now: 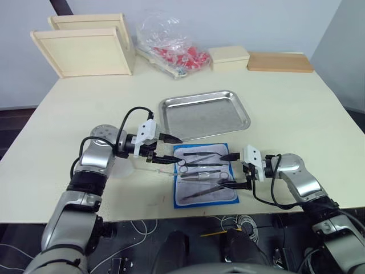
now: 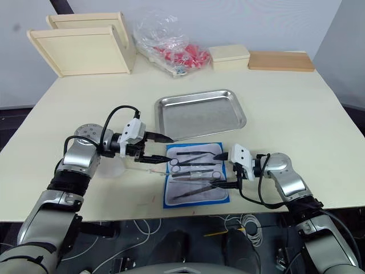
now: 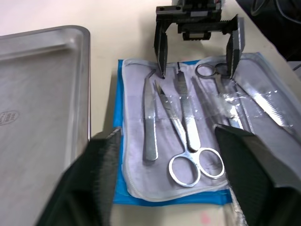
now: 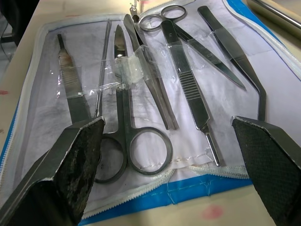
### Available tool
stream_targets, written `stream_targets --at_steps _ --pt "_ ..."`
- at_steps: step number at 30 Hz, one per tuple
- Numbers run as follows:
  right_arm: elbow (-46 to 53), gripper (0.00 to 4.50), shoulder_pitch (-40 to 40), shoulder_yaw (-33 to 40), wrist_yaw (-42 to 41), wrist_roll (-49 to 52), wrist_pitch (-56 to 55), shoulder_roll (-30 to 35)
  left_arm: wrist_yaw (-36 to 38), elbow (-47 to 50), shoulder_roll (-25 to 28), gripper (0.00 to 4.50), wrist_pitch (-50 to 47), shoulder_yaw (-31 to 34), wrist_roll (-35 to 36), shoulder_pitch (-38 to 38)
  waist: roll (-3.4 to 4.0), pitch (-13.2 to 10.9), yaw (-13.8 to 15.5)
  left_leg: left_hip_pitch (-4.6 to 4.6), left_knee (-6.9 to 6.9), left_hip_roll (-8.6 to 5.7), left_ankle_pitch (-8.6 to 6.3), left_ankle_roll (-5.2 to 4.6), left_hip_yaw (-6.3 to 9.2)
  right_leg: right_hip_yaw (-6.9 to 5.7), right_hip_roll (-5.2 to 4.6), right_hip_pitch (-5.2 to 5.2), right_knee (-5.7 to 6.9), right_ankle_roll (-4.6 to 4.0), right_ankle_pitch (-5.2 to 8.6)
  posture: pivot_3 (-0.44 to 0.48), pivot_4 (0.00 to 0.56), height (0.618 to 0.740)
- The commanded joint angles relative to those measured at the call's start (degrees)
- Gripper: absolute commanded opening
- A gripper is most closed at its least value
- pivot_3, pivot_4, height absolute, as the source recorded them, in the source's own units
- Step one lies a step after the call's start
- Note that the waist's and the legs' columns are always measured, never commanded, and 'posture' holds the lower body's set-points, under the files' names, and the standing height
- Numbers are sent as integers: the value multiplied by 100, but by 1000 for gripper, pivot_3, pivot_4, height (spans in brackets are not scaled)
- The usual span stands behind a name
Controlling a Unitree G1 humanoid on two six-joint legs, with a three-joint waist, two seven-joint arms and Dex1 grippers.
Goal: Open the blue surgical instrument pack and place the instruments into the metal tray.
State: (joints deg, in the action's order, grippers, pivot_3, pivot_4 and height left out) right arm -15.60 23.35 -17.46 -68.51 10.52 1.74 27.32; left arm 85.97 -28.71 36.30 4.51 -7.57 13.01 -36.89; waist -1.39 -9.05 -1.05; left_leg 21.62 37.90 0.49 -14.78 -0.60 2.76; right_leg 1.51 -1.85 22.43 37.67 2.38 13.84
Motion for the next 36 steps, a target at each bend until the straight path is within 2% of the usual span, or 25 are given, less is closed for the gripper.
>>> stream_targets --at_steps 1,4,6,7,17,34,35,36 --pt "-499 4500 -266 -358 192 -597 131 66 72 -390 -155 2761 314 -77 -131 -253 -1 3 2 0 0 0 0 0 0 0 0 0 0 0 0 0 150 740" --pt "-518 4500 -254 -358 224 -597 126 35 120 -814 -317 2761 495 -85 -194 -426 -3 4 -3 0 1 0 0 0 -1 1 1 0 0 0 0 0 150 740" --pt "-525 4500 -249 -360 236 -598 124 22 140 -1084 -398 2202 595 -78 -223 -522 -3 5 -10 1 1 0 0 0 0 0 2 0 1 0 0 0 150 740" --pt "-524 4500 -252 -358 244 -598 122 18 113 -1219 -426 2092 683 -81 -270 -558 -3 5 -13 1 1 0 0 0 0 1 2 1 1 0 0 0 150 740" --pt "-488 4500 -301 -351 342 -584 117 -39 175 -1974 -544 2092 1313 -109 -549 -671 -4 5 -23 1 1 1 0 0 2 0 2 1 2 0 0 0 150 740" --pt "-482 4500 -273 -345 408 -572 148 -78 187 -2589 -738 2092 1623 -176 -837 -819 -4 8 -28 1 1 1 0 0 3 0 3 0 2 1 0 0 150 740" --pt "-480 4500 -276 -347 409 -574 148 -73 183 -2601 -743 1548 1628 -173 -841 -823 -4 8 -28 1 1 1 0 0 3 -1 3 0 2 1 0 0 150 740" --pt "-478 4500 -279 -347 409 -576 148 -70 178 -2614 -747 1216 1633 -171 -846 -827 -4 8 -29 1 1 1 0 0 3 -1 3 1 2 1 1 0 150 740"
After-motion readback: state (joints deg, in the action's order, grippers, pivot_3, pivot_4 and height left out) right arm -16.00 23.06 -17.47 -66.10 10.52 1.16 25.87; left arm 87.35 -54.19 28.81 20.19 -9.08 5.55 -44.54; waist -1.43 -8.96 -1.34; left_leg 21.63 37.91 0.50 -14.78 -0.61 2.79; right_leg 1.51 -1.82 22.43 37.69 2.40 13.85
